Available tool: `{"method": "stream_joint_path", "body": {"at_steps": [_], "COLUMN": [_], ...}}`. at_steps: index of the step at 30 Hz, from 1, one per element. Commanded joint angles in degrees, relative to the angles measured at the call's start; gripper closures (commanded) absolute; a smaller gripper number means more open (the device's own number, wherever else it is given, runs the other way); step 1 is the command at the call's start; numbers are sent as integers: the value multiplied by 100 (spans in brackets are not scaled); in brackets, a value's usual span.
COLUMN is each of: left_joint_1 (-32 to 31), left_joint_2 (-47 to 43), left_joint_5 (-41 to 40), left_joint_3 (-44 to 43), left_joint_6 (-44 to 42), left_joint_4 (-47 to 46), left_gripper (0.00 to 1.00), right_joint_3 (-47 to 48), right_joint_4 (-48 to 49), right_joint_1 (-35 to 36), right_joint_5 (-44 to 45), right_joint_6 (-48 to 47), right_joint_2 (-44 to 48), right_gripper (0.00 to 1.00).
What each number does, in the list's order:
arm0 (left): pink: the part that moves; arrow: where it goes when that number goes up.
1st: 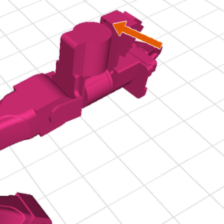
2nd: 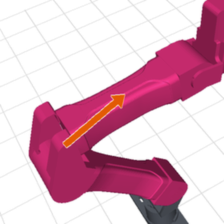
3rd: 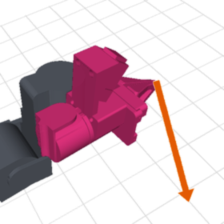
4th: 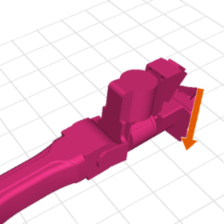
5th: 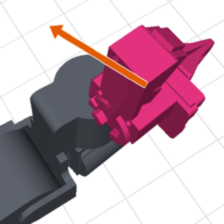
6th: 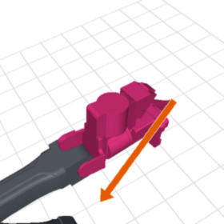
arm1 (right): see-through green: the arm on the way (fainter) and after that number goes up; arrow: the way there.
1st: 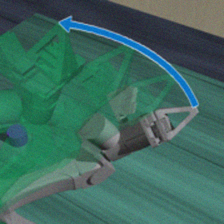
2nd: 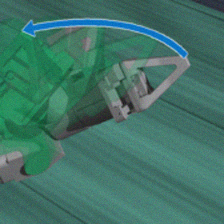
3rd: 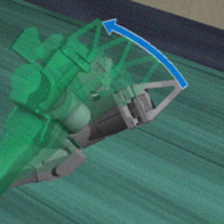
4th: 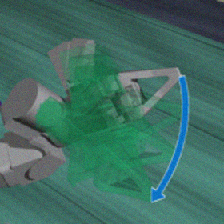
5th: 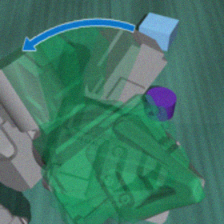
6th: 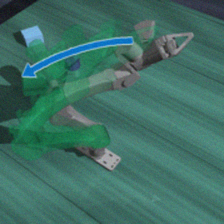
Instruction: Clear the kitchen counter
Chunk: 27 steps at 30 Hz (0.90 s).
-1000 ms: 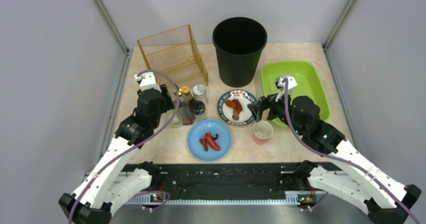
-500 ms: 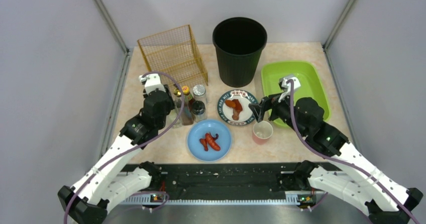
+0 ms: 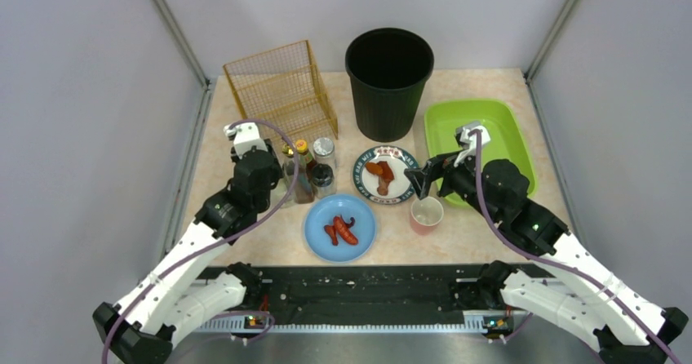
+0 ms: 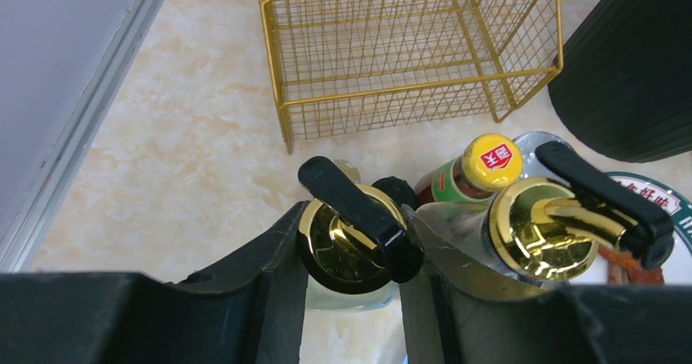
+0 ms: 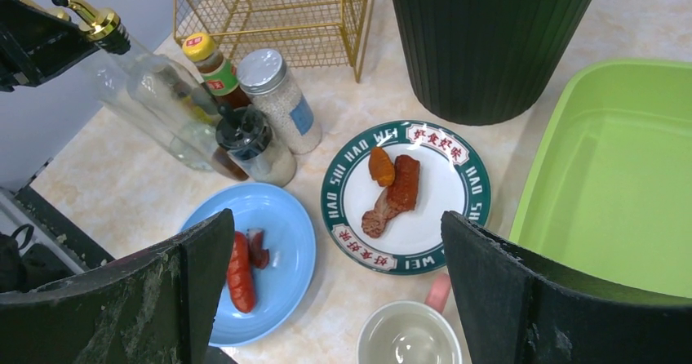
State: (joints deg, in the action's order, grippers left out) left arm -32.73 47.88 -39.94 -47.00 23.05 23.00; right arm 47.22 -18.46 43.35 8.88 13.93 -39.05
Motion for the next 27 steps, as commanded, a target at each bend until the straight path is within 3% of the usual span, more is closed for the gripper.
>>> {"method": "stream_joint_path", "body": {"at_steps": [1, 15, 27], "left_joint_1": [-14, -35, -31], "left_joint_2": [-215, -452, 294], "left_joint_5": [-241, 225, 152], "left_joint_3": [-368, -2116, -4271], "left_joint_6": [-40, -447, -1116], "left_joint_4": [549, 1799, 2221], "left_gripper": [100, 100, 100], "right_joint_3": [123, 504, 996], "right_joint_4": [124, -5, -123], "right_joint_1": [16, 16, 13], "right_joint_5": [-144, -268, -500], "right_joint_6": [115, 178, 95], "right_joint_2": [42, -24, -75], "right_gripper": [5, 6, 6]}}
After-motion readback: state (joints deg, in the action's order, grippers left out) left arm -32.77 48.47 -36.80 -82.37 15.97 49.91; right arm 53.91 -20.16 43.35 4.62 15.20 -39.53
